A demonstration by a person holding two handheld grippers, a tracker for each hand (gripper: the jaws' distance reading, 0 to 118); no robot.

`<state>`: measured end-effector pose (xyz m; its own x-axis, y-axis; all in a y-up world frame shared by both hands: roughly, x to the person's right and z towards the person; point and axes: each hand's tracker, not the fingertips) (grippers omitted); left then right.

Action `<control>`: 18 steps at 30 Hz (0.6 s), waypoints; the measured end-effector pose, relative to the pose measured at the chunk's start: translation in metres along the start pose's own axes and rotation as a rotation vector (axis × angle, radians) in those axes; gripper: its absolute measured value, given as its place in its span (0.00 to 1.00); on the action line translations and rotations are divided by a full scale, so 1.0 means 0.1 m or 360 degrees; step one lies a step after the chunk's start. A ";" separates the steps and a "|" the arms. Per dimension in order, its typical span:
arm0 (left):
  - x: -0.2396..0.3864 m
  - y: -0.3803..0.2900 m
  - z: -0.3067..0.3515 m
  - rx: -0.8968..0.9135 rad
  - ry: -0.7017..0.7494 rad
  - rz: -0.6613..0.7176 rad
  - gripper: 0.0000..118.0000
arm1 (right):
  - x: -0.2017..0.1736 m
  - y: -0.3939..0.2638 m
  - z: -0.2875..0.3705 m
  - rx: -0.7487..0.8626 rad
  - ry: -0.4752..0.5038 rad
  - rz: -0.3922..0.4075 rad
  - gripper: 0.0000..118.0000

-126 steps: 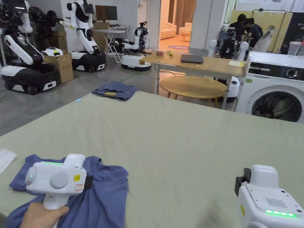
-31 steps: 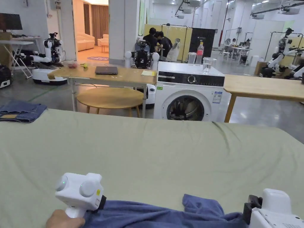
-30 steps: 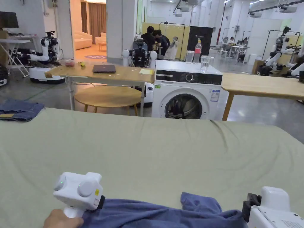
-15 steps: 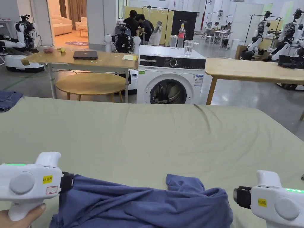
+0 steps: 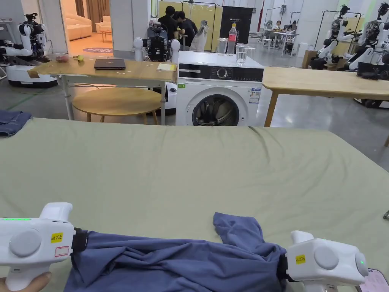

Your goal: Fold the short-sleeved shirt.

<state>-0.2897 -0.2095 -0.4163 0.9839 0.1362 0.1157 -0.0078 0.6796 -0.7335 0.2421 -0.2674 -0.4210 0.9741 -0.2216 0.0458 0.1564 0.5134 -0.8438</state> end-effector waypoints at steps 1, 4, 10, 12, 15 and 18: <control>-0.02 0.00 -0.04 -0.0004 -0.0001 0.0005 0.00 | 0.02 0.01 0.02 0.0005 0.0033 -0.0017 0.08; -0.03 0.00 -0.02 -0.0008 -0.0007 0.0015 0.00 | 0.04 0.02 0.15 0.0100 0.0018 -0.0028 0.04; -0.01 0.24 0.25 0.0128 -0.0003 0.0016 0.00 | -0.02 0.25 0.77 0.0516 -0.0137 0.0069 0.03; -0.02 0.40 0.39 0.0188 -0.0001 0.0006 0.00 | -0.05 0.40 1.01 0.0628 -0.0170 0.0099 0.03; -0.03 0.65 0.64 0.0287 0.0032 -0.0003 0.00 | -0.14 0.60 1.31 0.0771 -0.0201 0.0130 0.03; -0.07 0.96 0.88 0.0366 0.0062 -0.0001 0.00 | -0.24 0.85 1.52 0.0875 -0.0218 0.0163 0.03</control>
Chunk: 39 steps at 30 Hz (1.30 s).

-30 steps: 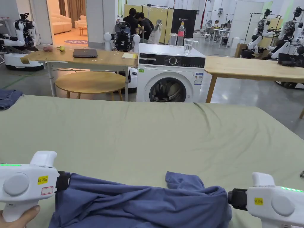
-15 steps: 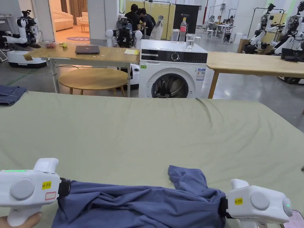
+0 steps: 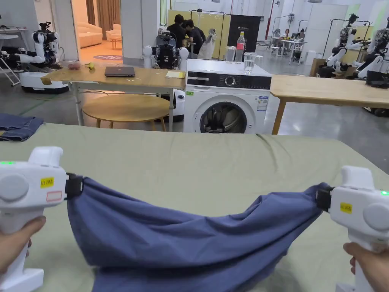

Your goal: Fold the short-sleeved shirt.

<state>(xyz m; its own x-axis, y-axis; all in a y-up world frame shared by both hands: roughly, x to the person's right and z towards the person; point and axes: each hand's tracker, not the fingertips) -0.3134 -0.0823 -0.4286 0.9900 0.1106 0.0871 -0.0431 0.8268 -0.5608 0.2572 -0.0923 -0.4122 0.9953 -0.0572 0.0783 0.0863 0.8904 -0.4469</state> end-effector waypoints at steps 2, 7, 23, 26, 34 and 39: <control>-0.04 0.25 0.10 0.0057 0.0026 -0.0011 0.00 | -0.06 0.23 0.02 0.0058 0.0000 0.0011 0.03; -0.17 0.88 0.26 0.0160 0.0090 -0.0019 0.00 | -0.25 0.82 0.13 0.0229 -0.0044 0.0050 0.03; -0.49 2.17 0.61 0.0429 0.0230 0.0087 0.00 | -0.68 2.31 0.08 0.0506 -0.0114 0.0100 0.03; -0.51 2.08 0.58 0.0429 0.0237 0.0089 0.00 | -0.70 2.18 0.01 0.0494 -0.0113 0.0119 0.03; -0.57 1.03 0.20 0.0246 0.0198 0.0100 0.00 | -0.58 1.18 -0.29 0.0242 -0.0104 0.0136 0.03; -0.56 0.14 0.09 0.0130 0.0165 0.0125 0.00 | -0.41 0.38 -0.37 0.0115 -0.0137 0.0208 0.03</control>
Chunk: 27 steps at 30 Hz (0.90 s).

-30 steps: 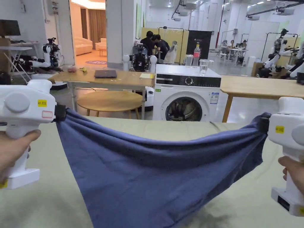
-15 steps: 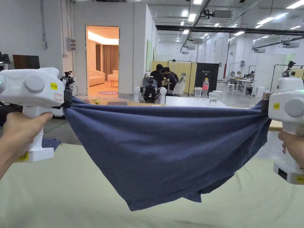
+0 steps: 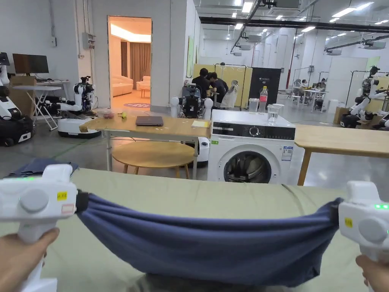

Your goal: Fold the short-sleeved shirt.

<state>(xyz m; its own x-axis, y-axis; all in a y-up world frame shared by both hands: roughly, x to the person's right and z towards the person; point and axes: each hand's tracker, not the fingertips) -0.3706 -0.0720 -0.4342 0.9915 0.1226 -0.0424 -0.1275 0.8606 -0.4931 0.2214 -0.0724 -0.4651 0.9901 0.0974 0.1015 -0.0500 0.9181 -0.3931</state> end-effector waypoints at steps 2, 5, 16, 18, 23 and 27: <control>0.00 -0.36 0.07 -0.0021 0.0000 0.0020 0.00 | 0.01 -0.34 0.09 -0.0052 -0.0006 0.0011 0.03; -0.03 -0.83 0.19 -0.0084 -0.0019 0.0022 0.00 | 0.05 -0.76 0.26 -0.0119 -0.0001 0.0036 0.03; -0.15 -2.12 0.44 -0.0360 0.0021 0.0133 0.00 | 0.16 -1.73 0.56 -0.0385 0.0012 0.0032 0.04; -0.13 -2.22 0.42 -0.0397 0.0040 0.0101 0.00 | 0.15 -1.83 0.54 -0.0427 0.0017 0.0046 0.04; -0.20 -2.33 0.30 -0.0445 0.0058 0.0081 0.00 | 0.11 -1.94 0.55 -0.0435 -0.0043 0.0062 0.08; -0.18 -2.23 0.38 -0.0327 0.0165 0.0007 0.27 | 0.03 -1.80 0.70 -0.0291 -0.0094 0.0063 0.39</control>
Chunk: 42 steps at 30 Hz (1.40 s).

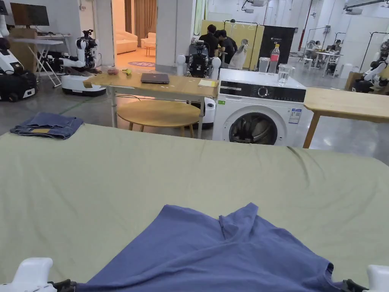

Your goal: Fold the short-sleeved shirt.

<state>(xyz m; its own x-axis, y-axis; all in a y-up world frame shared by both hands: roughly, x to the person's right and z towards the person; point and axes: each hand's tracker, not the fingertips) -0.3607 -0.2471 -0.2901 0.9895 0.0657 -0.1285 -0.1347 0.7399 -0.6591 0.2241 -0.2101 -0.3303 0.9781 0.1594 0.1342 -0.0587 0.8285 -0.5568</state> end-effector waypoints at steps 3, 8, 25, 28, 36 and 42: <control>0.04 0.10 0.09 0.0108 -0.0019 0.0056 0.36 | -0.12 0.14 0.14 0.0135 0.0050 -0.0044 0.40; 0.32 0.28 0.22 0.0277 -0.0097 0.0054 0.35 | -0.55 0.30 0.35 0.0339 0.0174 -0.0136 0.40; 0.70 0.51 0.44 0.0402 -0.0066 -0.0179 0.00 | -1.35 0.48 0.58 0.0545 0.0331 -0.0088 0.00; 0.39 0.48 0.41 0.0256 0.0001 -0.0118 0.00 | -1.33 0.43 0.51 0.0499 0.0334 -0.0066 0.00; -0.21 0.52 0.13 -0.0256 -0.0176 0.0136 0.00 | -1.34 0.28 0.31 0.0343 0.0364 -0.0015 0.00; -0.26 0.47 -0.09 -0.0385 -0.0196 0.0254 0.32 | -1.37 0.24 0.26 0.0294 0.0374 0.0013 0.00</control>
<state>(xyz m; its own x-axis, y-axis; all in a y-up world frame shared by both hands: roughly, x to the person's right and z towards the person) -0.3931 -0.2205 -0.3242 0.9517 0.2599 -0.1638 -0.2829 0.5337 -0.7970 0.0832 -0.1986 -0.3407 0.9956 0.0556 -0.0752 -0.0810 0.9149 -0.3954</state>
